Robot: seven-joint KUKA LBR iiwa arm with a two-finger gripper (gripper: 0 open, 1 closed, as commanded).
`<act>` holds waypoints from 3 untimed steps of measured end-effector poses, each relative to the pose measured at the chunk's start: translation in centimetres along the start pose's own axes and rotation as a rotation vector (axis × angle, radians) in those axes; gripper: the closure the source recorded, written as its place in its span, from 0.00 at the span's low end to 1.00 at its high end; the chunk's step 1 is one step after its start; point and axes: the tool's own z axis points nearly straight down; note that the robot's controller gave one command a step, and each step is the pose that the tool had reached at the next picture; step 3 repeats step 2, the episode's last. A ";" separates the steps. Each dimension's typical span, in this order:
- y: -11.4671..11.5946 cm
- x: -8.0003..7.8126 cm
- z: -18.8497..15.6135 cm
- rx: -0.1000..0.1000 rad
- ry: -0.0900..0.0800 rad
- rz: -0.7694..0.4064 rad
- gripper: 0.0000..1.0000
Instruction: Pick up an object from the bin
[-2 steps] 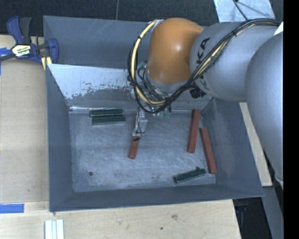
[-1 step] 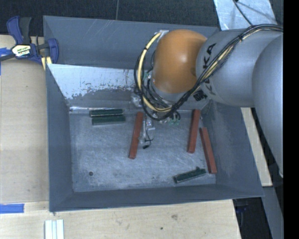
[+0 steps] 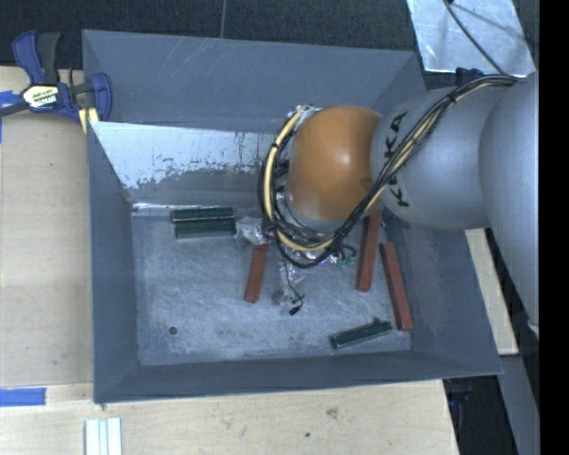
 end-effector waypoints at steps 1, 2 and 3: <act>0.0 -0.1 -0.1 0.000 -0.002 0.001 1.00; 3.3 0.0 -13.8 0.001 -0.002 -0.047 1.00; 3.3 0.0 -13.8 0.001 -0.002 -0.047 1.00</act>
Offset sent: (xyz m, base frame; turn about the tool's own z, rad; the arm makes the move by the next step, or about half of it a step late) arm 0.0000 0.0000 0.0000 0.0000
